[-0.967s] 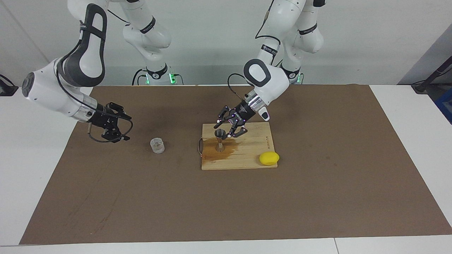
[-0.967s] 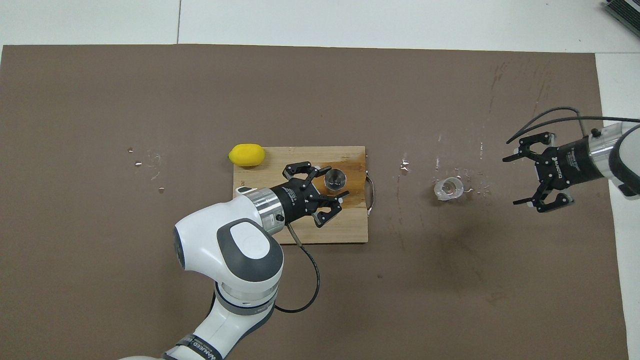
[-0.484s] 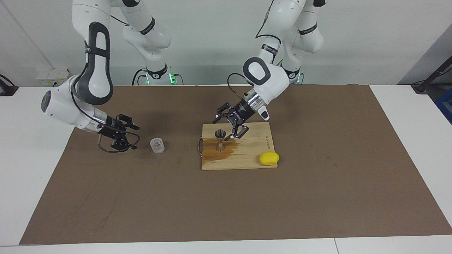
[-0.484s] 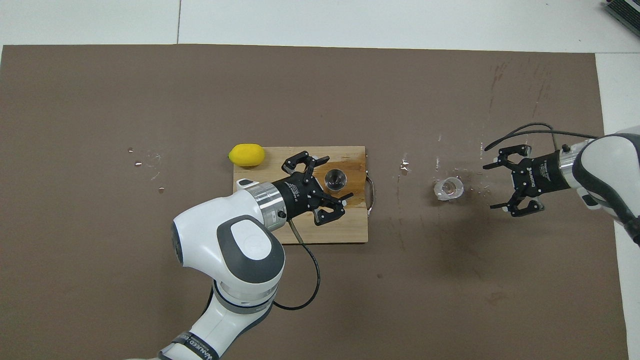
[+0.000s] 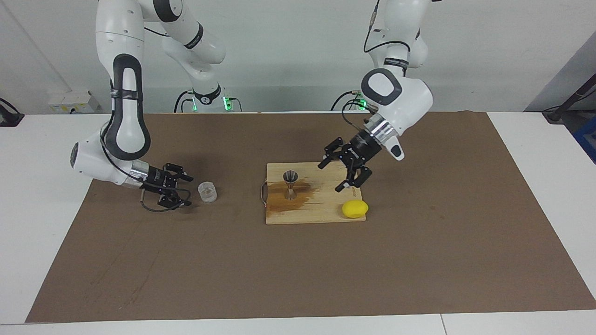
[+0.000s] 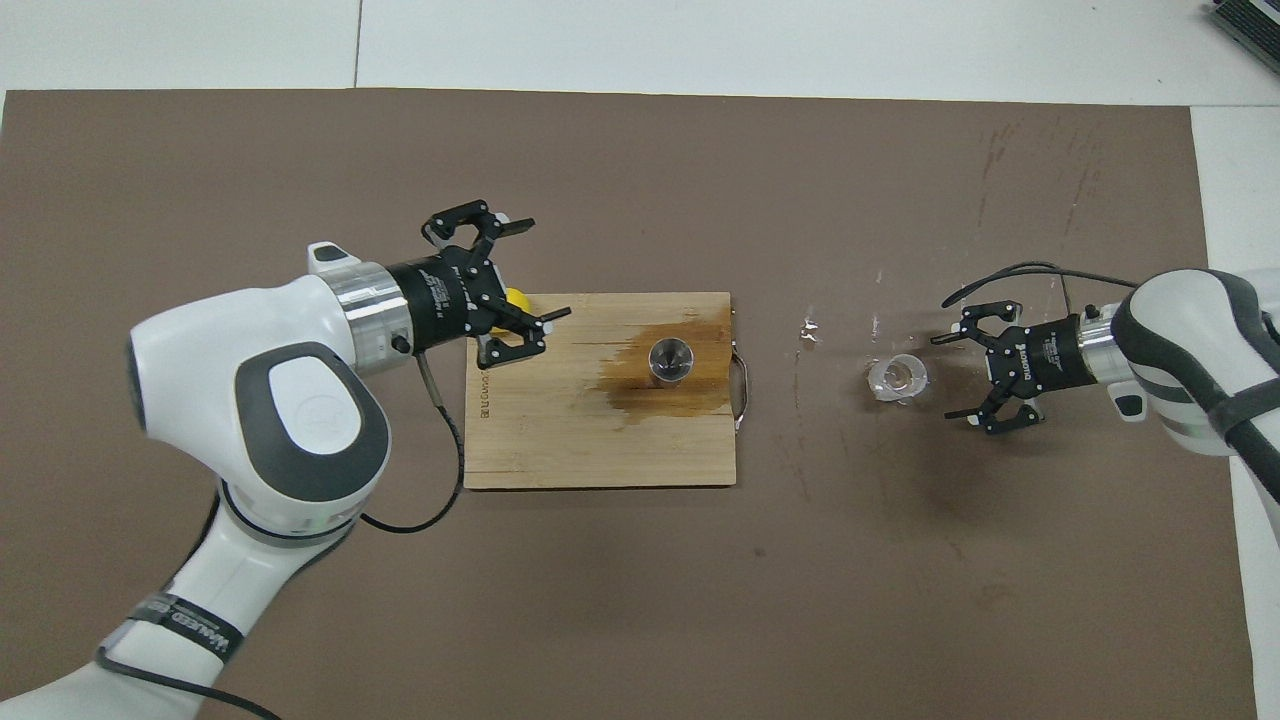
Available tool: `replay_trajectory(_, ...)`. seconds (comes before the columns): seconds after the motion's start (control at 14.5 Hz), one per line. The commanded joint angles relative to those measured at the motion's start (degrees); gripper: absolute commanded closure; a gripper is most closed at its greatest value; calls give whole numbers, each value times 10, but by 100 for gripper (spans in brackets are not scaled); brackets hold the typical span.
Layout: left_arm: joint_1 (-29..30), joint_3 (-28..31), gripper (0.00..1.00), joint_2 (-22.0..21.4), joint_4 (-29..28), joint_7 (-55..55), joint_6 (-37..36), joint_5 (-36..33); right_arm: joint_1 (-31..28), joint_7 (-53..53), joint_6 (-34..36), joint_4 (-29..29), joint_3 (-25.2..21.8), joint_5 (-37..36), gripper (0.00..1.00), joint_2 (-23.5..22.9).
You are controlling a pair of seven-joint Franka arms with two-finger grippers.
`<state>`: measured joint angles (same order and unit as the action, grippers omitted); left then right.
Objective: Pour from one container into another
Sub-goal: 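Open the left gripper and withdraw while the right gripper reaches the glass cup, then grasp the glass cup with the right gripper and lift it over the metal cup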
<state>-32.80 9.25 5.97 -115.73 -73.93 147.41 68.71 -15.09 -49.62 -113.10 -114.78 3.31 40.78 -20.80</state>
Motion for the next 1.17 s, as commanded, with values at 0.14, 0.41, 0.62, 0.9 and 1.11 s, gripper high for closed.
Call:
replay_trajectory(0.14,48,-5,0,-11,19,-3,22,-284,6,21,-12,-4,6,18,0,-3)
replay_trajectory(0.41,90,-5,0,-11,23,-2,141,-436,20,24,-20,-28,6,21,0,2)
replay_trajectory(0.62,110,-5,0,-11,40,0,124,-576,29,28,-27,-37,6,49,0,4)
replay_trajectory(0.9,119,-9,0,-14,76,10,-53,-676,29,53,-27,-37,6,64,22,4)
replay_trajectory(1.11,118,-12,0,-29,80,42,-154,-673,29,55,-27,-36,6,68,26,4)
